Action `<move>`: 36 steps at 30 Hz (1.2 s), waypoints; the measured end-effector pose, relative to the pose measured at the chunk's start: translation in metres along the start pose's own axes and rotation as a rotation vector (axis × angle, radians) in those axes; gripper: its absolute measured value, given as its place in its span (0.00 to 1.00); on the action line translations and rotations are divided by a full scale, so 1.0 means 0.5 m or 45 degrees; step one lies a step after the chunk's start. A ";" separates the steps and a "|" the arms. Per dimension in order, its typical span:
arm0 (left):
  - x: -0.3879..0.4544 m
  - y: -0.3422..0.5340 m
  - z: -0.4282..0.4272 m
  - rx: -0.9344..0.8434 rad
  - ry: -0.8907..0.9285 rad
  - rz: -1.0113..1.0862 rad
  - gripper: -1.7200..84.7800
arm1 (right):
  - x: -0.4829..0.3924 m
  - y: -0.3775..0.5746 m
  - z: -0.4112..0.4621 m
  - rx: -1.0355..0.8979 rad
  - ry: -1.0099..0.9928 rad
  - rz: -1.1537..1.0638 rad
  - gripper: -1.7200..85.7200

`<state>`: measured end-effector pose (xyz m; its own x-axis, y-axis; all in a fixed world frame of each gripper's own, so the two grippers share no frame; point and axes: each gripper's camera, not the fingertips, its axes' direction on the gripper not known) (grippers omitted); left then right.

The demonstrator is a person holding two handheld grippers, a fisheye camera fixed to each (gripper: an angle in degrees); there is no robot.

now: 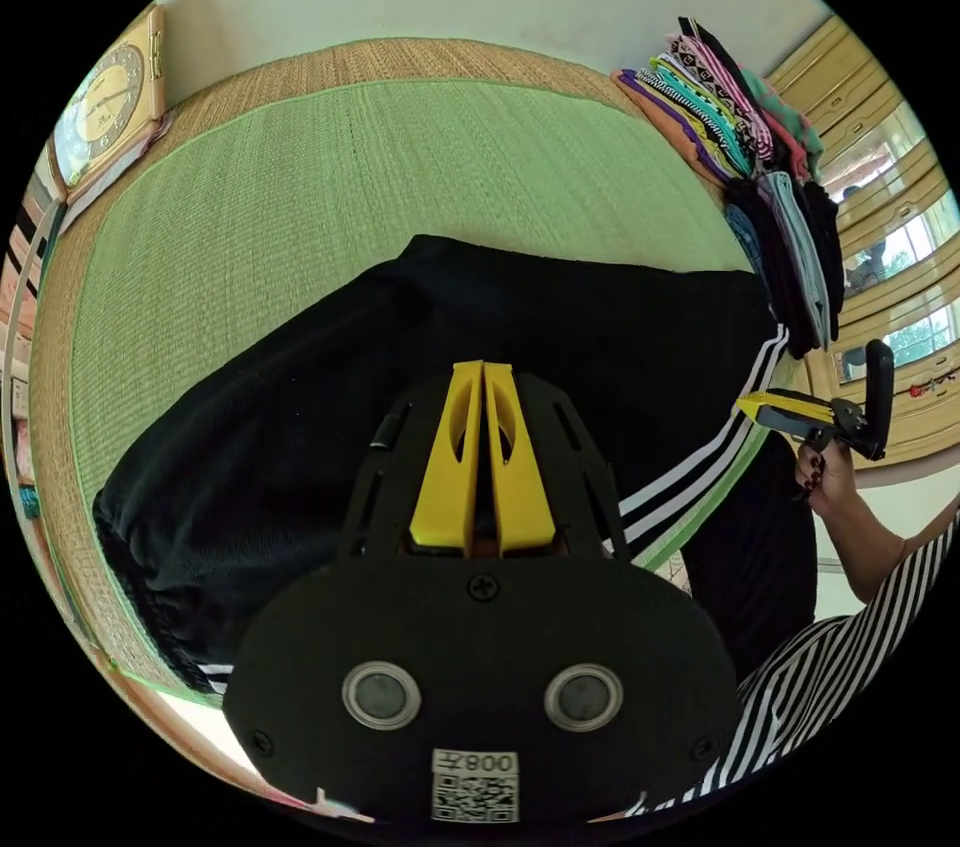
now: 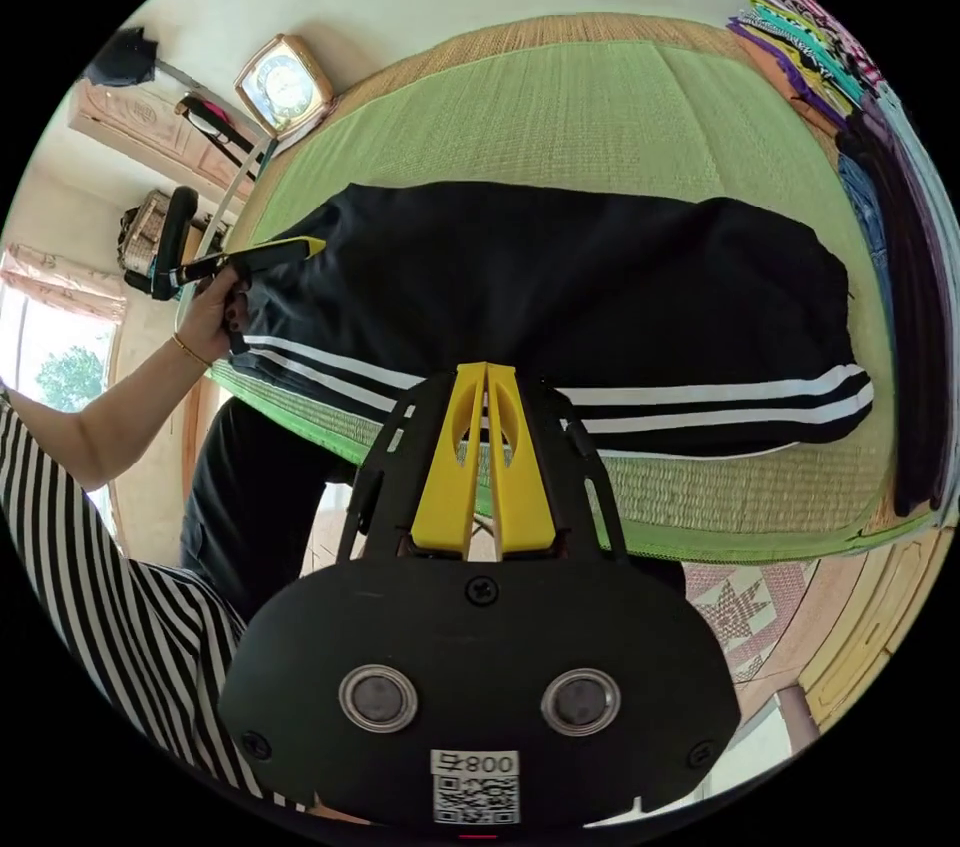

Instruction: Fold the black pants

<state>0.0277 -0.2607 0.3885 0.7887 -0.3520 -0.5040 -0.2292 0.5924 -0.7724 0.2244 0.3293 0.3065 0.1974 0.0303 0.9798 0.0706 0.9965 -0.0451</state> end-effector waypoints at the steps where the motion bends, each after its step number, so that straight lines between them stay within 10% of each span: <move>1: 0.038 -0.023 0.004 0.022 0.056 0.049 0.02 | 0.020 0.006 -0.022 0.044 0.015 0.029 0.02; 19: 0.533 -0.363 0.163 -0.135 0.328 0.593 0.03 | 0.308 0.131 -0.199 0.228 -0.159 0.393 0.02; 36: 0.801 -0.536 0.265 -0.250 0.122 0.673 0.02 | 0.534 0.255 -0.306 0.321 -0.237 0.647 0.02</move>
<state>0.4807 -0.4647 0.4449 0.4850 -0.1136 -0.8671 -0.6876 0.5632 -0.4583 0.4356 0.4526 0.5328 -0.0309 0.4985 0.8663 -0.2264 0.8407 -0.4919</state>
